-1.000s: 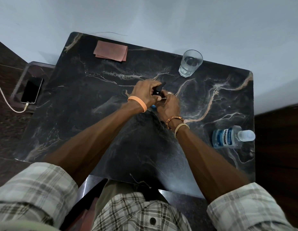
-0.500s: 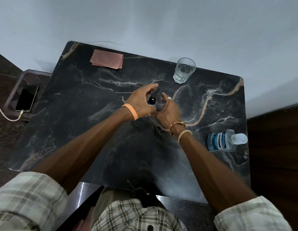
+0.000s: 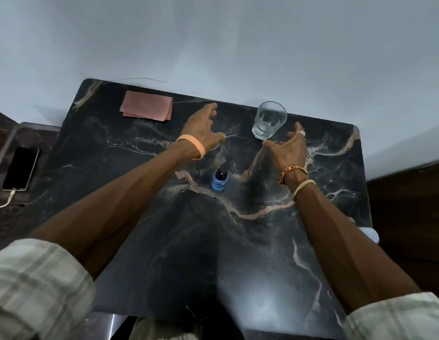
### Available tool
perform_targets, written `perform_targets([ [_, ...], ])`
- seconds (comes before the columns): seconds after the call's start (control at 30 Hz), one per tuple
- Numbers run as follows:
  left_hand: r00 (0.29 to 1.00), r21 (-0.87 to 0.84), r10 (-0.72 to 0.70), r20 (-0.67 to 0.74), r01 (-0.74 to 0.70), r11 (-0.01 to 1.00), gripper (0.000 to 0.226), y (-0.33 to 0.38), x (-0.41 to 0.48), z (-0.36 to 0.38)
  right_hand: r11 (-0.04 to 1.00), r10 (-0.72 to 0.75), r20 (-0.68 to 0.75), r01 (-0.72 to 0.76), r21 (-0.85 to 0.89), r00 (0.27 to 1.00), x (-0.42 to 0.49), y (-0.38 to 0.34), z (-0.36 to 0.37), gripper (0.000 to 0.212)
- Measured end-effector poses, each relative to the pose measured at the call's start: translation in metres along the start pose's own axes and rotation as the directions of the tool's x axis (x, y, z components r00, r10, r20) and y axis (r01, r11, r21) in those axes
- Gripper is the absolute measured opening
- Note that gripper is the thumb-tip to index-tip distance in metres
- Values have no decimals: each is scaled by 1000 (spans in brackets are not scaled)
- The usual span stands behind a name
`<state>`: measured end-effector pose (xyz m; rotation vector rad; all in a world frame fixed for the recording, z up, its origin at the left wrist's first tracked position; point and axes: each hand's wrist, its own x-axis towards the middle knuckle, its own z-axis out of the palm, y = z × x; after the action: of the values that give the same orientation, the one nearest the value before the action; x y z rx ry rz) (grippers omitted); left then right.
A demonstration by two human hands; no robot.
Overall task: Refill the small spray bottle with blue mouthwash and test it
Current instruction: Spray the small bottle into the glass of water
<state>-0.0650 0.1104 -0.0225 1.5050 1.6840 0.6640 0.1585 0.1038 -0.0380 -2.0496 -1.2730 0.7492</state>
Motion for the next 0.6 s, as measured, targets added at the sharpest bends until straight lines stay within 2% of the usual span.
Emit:
perform_targets([
  [0.1,994,97,-11,105,0,995,92,6,26,22,999,51,21,-51,-4,998,24,2,14,116],
  [0.2,978,158,-26,206,-7,987,97,11,54,46,997,70,20,-71,14,997,43,7,27,121],
  [0.33,953,166,-6,302,-46,985,99,15,82,77,996,34,9,-35,81,999,58,16,39,112],
  [0.43,952,87,100,288,-130,988,72,19,89,92,993,4,9,-5,121,1000,64,18,42,87],
  [0.53,964,2,115,241,-119,993,51,20,89,95,991,17,4,-17,132,1000,62,15,39,82],
  [0.6,966,-24,127,227,-125,992,47,22,83,91,990,-2,-8,4,138,1000,55,10,35,80],
])
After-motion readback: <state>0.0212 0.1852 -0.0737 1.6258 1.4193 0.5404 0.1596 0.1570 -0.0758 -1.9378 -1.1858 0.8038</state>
